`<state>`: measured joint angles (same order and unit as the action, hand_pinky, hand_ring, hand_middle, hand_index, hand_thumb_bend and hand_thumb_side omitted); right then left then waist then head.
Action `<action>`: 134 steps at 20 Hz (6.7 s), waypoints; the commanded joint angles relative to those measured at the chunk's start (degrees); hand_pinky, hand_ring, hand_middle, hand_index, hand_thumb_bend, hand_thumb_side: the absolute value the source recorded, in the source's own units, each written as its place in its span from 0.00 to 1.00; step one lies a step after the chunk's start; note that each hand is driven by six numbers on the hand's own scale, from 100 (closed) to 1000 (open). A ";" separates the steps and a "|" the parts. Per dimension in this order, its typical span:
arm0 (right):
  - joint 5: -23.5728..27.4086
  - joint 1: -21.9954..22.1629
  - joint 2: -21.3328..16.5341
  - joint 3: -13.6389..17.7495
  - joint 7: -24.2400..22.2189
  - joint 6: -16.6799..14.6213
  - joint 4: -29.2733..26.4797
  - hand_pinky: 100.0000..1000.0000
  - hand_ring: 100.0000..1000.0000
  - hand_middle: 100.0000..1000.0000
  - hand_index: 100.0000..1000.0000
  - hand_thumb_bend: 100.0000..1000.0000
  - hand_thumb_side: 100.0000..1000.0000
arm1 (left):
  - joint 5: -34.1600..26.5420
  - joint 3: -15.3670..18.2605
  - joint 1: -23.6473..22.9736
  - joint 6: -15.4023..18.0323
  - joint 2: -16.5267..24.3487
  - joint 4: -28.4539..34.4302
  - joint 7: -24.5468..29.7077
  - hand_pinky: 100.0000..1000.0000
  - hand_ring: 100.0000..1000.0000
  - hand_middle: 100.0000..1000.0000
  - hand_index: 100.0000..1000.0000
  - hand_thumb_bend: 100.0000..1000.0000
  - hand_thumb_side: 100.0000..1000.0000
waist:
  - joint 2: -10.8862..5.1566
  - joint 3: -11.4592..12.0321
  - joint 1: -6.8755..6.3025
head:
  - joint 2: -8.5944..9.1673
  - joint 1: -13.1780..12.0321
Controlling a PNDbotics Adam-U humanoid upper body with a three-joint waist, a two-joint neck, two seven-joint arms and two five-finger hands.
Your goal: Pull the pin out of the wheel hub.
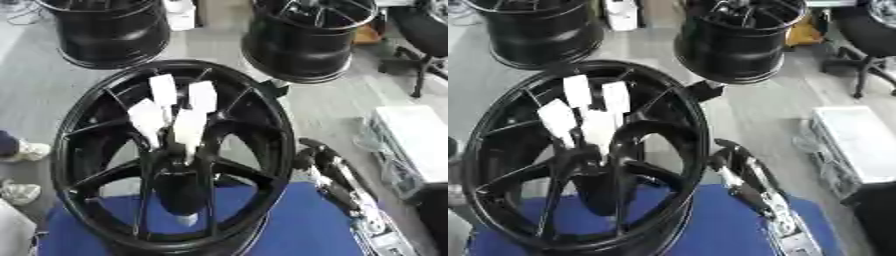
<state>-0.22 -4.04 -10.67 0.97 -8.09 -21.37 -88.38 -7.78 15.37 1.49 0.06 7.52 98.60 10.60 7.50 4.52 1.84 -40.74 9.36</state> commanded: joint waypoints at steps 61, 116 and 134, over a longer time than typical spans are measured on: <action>-18.62 -54.65 -14.77 -26.16 -43.88 -5.61 23.19 0.85 0.89 0.88 0.97 0.00 0.35 | 0.17 -1.98 0.51 -0.30 0.89 0.34 2.18 0.70 0.95 0.61 0.61 0.58 0.61 | -2.05 3.93 0.49 | -1.18 4.47; -4.23 -5.40 -31.21 23.85 25.38 5.38 24.74 0.73 0.69 0.60 0.90 0.00 0.36 | 0.51 0.59 -0.03 -0.06 1.78 0.88 -0.50 0.70 0.96 0.61 0.61 0.58 0.61 | -1.36 -1.30 1.16 | -1.47 0.75; -5.77 2.94 -2.32 11.80 35.82 4.71 10.82 0.69 0.67 0.63 0.85 0.00 0.50 | -0.29 0.22 -0.62 0.39 1.20 0.76 -0.25 0.70 0.96 0.61 0.61 0.58 0.61 | -2.49 -1.60 -0.35 | -2.76 0.10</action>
<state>-5.80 -0.57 -12.86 14.15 28.70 -15.96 -73.68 -7.83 15.70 0.45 0.38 8.06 98.33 10.11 5.38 2.99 1.55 -43.24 9.74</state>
